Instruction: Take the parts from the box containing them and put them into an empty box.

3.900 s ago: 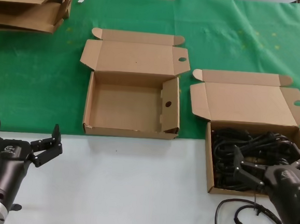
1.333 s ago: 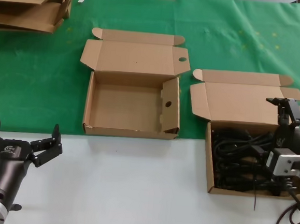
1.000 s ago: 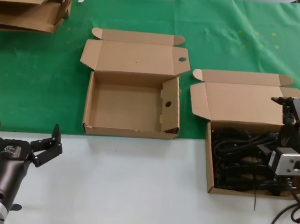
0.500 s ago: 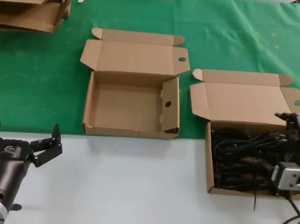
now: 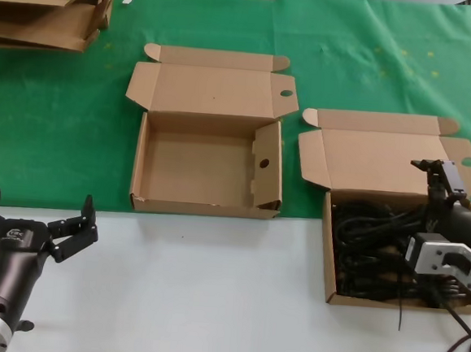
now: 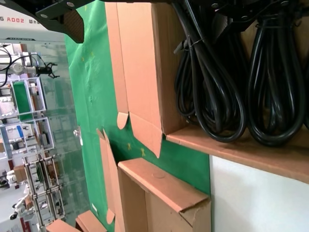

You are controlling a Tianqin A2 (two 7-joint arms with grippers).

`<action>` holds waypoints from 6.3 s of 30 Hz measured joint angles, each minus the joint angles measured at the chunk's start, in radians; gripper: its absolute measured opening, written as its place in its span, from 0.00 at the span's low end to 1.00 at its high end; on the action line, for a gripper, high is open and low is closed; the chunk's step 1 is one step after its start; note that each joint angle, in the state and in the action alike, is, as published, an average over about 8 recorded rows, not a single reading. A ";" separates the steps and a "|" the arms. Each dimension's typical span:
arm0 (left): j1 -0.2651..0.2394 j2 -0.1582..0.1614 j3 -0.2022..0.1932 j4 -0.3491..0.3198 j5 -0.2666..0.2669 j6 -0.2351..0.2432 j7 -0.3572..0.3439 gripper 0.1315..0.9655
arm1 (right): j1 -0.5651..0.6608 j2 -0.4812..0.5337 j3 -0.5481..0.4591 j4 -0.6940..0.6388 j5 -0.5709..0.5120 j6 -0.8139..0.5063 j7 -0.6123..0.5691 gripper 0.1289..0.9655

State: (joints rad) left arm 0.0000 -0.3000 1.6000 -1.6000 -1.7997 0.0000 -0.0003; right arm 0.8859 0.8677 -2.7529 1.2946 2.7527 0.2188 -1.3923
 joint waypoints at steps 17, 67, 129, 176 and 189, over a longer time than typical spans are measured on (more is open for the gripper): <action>0.000 0.000 0.000 0.000 0.000 0.000 0.000 1.00 | -0.012 0.003 0.000 -0.030 0.000 -0.022 0.023 0.77; 0.000 0.000 0.000 0.000 0.000 0.000 0.000 1.00 | -0.010 0.021 0.000 0.324 0.000 0.158 0.050 0.11; 0.000 0.000 0.000 0.000 0.000 0.000 0.000 1.00 | 0.151 -0.574 0.000 -0.439 -0.340 -0.222 0.288 0.41; 0.000 0.000 0.000 0.000 0.000 0.000 0.000 1.00 | 0.155 -0.400 0.029 -0.089 -0.323 -0.074 0.423 1.00; 0.000 0.000 0.000 0.000 0.000 0.000 0.000 1.00 | -0.007 -0.426 0.204 -0.028 -0.421 -0.097 0.575 1.00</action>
State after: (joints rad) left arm 0.0000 -0.3000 1.6000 -1.6000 -1.7997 0.0000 -0.0003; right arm 0.8791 0.4415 -2.5490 1.2670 2.3314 0.1218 -0.8175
